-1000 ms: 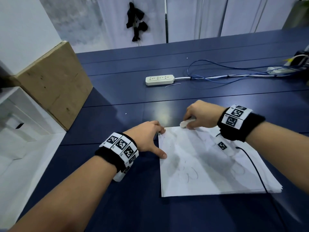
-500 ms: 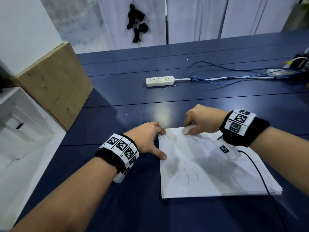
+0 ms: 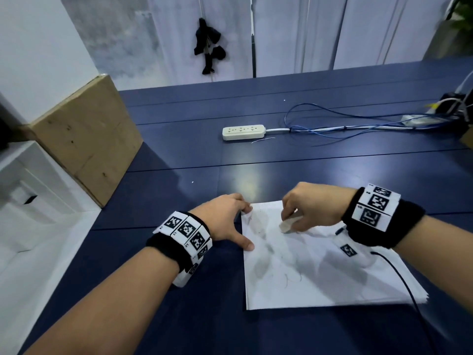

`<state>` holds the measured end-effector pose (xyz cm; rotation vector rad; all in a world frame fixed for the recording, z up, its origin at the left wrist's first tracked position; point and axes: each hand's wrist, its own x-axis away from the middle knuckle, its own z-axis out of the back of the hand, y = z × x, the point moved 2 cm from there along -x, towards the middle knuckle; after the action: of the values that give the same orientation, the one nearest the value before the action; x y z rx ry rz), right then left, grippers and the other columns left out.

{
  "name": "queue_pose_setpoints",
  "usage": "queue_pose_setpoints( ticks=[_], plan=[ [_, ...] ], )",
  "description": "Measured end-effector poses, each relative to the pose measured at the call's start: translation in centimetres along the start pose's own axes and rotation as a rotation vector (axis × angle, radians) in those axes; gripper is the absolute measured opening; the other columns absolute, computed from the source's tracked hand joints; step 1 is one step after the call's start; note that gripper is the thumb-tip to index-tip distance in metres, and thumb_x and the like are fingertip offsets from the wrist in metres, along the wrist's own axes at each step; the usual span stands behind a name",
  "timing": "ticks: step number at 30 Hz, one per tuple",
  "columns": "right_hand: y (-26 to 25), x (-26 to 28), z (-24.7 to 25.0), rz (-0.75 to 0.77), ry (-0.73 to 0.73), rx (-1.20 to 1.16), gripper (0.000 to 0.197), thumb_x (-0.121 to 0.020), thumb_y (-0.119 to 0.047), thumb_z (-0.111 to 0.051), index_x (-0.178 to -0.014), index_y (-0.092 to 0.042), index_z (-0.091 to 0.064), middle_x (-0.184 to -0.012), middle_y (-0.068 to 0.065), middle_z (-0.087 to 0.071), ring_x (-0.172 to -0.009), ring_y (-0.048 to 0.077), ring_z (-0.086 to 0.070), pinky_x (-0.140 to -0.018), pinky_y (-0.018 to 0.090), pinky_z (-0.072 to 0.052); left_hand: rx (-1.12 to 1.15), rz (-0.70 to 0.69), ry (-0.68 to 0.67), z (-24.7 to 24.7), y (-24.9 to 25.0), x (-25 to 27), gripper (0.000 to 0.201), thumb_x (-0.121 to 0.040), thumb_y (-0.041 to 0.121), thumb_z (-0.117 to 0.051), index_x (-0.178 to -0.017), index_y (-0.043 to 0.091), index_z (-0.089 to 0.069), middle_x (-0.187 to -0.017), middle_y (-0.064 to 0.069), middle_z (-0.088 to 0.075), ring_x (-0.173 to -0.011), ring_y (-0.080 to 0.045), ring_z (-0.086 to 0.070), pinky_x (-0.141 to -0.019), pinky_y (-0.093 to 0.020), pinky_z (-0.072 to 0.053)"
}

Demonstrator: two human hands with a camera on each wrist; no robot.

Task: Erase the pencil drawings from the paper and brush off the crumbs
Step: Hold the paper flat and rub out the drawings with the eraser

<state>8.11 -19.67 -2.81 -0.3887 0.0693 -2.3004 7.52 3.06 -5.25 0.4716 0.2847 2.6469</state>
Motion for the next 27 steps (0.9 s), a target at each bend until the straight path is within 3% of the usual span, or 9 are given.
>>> queue_pose_setpoints(
  ticks=[5,10,13,18,24,27],
  plan=[
    [0.0,0.2,-0.6,-0.038,0.011,0.001,0.048,-0.070,-0.056,-0.046,-0.087,-0.019,-0.071,-0.080,0.005,-0.063,-0.076,0.022,-0.057,-0.066,0.041,-0.051,0.018,-0.001,0.002,0.0,0.2,0.7,0.100,-0.056,0.067,-0.082,-0.138,0.019,-0.051,-0.130,0.012,-0.048,-0.121,-0.012,-0.051,-0.104,-0.036,-0.043],
    [-0.4,0.9,-0.5,-0.060,0.032,-0.022,0.028,-0.080,-0.045,-0.063,-0.094,-0.023,-0.074,-0.088,0.000,-0.063,-0.080,0.017,-0.056,-0.070,0.040,-0.051,0.006,0.011,-0.001,-0.9,0.1,2.4,0.103,-0.067,0.074,-0.069,-0.151,0.023,-0.036,-0.158,0.011,-0.025,-0.143,-0.011,-0.030,-0.115,-0.050,-0.030],
    [-0.7,0.9,-0.4,-0.071,0.039,-0.010,0.026,-0.082,-0.043,-0.063,-0.095,-0.024,-0.075,-0.089,0.000,-0.063,-0.082,0.017,-0.056,-0.071,0.040,-0.051,-0.002,-0.016,-0.018,-1.7,0.9,4.6,0.101,-0.071,0.076,-0.063,-0.153,0.026,-0.030,-0.161,0.011,-0.017,-0.148,-0.010,-0.020,-0.117,-0.053,-0.025],
    [-1.2,1.1,-0.2,-0.086,0.038,0.005,0.024,-0.083,-0.042,-0.064,-0.097,-0.025,-0.075,-0.090,0.000,-0.064,-0.083,0.017,-0.056,-0.072,0.038,-0.050,-0.139,-0.016,-0.124,-2.8,2.8,7.8,0.116,-0.068,0.084,-0.058,-0.158,0.026,-0.012,-0.164,0.017,0.002,-0.150,-0.005,0.005,-0.118,-0.062,-0.012],
    [-1.9,1.6,-0.3,-0.142,0.063,0.085,0.023,-0.084,-0.041,-0.061,-0.096,-0.026,-0.072,-0.090,-0.002,-0.066,-0.087,0.020,-0.061,-0.069,0.040,-0.053,-0.191,-0.015,-0.164,-2.8,2.6,8.0,0.123,-0.067,0.087,-0.055,-0.158,0.024,-0.001,-0.163,0.016,0.008,-0.151,-0.010,0.007,-0.116,-0.067,-0.006],
    [-5.2,2.1,-0.4,-0.013,0.132,0.023,0.024,-0.084,-0.036,-0.064,-0.104,-0.025,-0.073,-0.097,-0.005,-0.067,-0.087,0.016,-0.061,-0.073,0.028,-0.047,-0.198,-0.036,-0.136,-2.8,2.4,7.8,0.126,-0.063,0.089,-0.056,-0.158,0.025,-0.005,-0.164,0.016,0.004,-0.151,-0.011,0.003,-0.118,-0.064,-0.004]
  ],
)
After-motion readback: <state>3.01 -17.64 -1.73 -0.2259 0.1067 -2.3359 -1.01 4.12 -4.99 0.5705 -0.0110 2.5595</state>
